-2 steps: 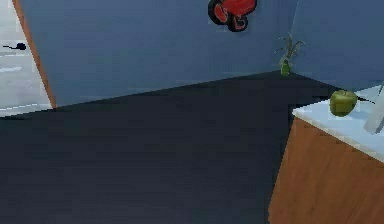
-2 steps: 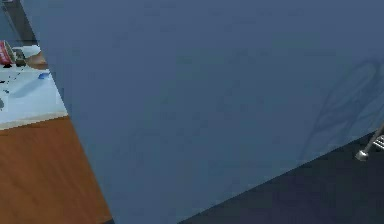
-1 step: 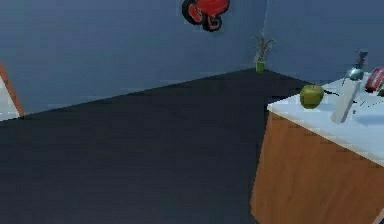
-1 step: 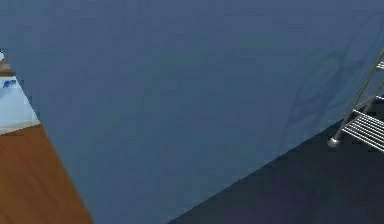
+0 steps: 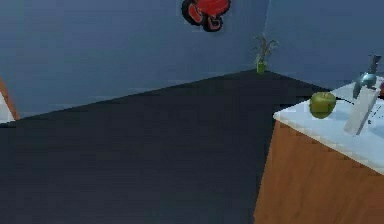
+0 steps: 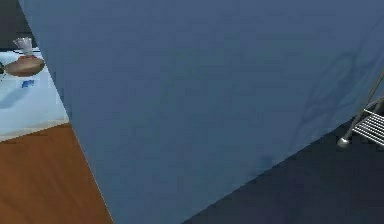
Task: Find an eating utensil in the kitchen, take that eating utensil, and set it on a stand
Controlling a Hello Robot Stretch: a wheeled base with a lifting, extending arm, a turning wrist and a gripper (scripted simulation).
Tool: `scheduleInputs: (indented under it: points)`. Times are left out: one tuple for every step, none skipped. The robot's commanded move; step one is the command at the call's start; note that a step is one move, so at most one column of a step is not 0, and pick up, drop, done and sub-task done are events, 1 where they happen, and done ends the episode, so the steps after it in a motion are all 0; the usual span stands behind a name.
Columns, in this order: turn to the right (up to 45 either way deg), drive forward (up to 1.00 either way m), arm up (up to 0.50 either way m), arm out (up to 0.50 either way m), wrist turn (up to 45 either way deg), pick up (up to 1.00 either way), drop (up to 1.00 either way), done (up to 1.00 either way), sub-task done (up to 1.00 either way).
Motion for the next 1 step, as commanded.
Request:
scheduleInputs:
  points:
    - [-45.0,0.0,0.0,0.0,0.0,0.0,0.0,0.0,0.0]
